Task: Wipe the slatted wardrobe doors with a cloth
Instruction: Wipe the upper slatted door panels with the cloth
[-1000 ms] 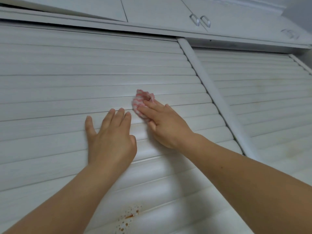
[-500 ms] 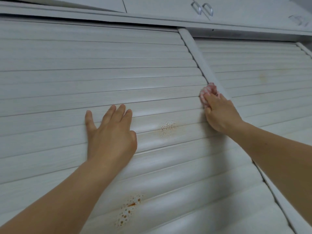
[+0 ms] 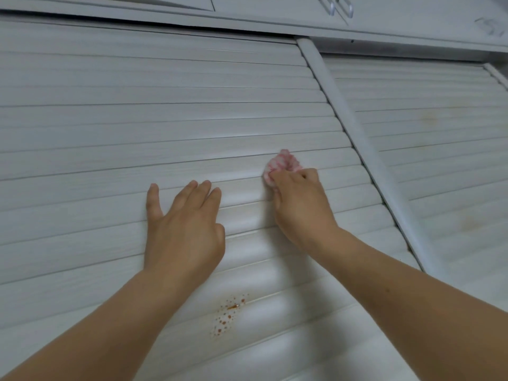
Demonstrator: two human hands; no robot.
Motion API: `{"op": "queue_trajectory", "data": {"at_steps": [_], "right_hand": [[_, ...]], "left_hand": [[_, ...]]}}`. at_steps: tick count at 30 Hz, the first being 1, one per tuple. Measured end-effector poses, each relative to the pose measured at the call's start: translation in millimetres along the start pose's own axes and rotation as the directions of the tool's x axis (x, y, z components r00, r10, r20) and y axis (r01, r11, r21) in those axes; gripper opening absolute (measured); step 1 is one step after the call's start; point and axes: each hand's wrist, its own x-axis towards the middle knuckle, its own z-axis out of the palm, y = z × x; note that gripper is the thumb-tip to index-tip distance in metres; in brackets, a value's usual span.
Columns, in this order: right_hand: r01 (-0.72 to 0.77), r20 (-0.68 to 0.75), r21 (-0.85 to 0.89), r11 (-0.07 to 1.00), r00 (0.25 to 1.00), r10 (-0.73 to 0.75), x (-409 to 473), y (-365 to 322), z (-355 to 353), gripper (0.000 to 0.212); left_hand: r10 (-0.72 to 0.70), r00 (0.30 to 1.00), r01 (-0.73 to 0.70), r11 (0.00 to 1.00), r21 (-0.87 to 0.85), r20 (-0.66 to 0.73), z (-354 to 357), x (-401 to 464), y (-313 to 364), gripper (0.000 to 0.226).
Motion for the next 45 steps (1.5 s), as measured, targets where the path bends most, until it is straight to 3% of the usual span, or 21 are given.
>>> {"op": "queue_trajectory", "data": {"at_steps": [6, 9, 15, 20, 25, 30, 33, 36, 39, 41, 45], "right_hand": [[0.172, -0.006, 0.173, 0.97, 0.985, -0.174, -4, -54, -3, 0.058], [0.251, 0.013, 0.145, 0.957, 0.967, -0.256, -9, -48, -4, 0.051], [0.364, -0.078, 0.015, 0.931, 0.929, -0.361, -22, -23, -10, 0.04], [0.276, -0.066, 0.014, 0.961, 0.959, -0.274, -28, 14, -15, 0.026], [0.004, -0.02, -0.044, 0.999, 1.0, -0.005, -32, 67, -31, 0.032], [-0.177, 0.009, -0.1, 0.979, 0.984, 0.179, -34, 78, -30, 0.031], [-0.13, -0.039, -0.043, 0.991, 0.991, 0.129, -33, 54, -19, 0.028], [-0.01, 0.012, 0.018, 1.0, 1.0, 0.01, -29, 20, -9, 0.038], [0.115, 0.026, 0.09, 0.989, 0.993, -0.118, -30, -6, -3, 0.047], [0.158, -0.008, 0.046, 0.986, 0.987, -0.158, -31, -7, -6, 0.044], [0.083, -0.054, -0.063, 0.995, 0.995, -0.087, -28, 17, -16, 0.037]], "left_hand": [[0.015, 0.991, -0.025, 0.997, -0.067, -0.136, 10, -6, -5, 0.061], [0.023, 0.988, -0.035, 0.997, -0.074, -0.154, 12, -7, -6, 0.061], [-0.006, 0.986, -0.012, 0.994, -0.109, -0.165, 19, -5, -2, 0.053], [-0.011, 0.984, -0.004, 0.997, -0.083, -0.176, 23, -6, 0, 0.057], [-0.007, 0.977, -0.005, 0.999, -0.052, -0.212, 23, -3, -2, 0.056], [-0.032, 0.97, 0.017, 0.998, -0.066, -0.241, 22, -1, 2, 0.051], [-0.05, 0.977, 0.035, 0.997, -0.072, -0.208, 23, -2, 6, 0.049], [-0.075, 0.982, 0.061, 0.995, -0.081, -0.175, 23, -4, 10, 0.054], [-0.053, 0.978, 0.039, 0.997, -0.073, -0.2, 26, -6, 14, 0.052], [-0.017, 0.973, 0.007, 0.999, -0.045, -0.231, 27, -6, 18, 0.047], [0.003, 0.969, -0.019, 0.998, -0.06, -0.247, 26, -6, 26, 0.048]]}}
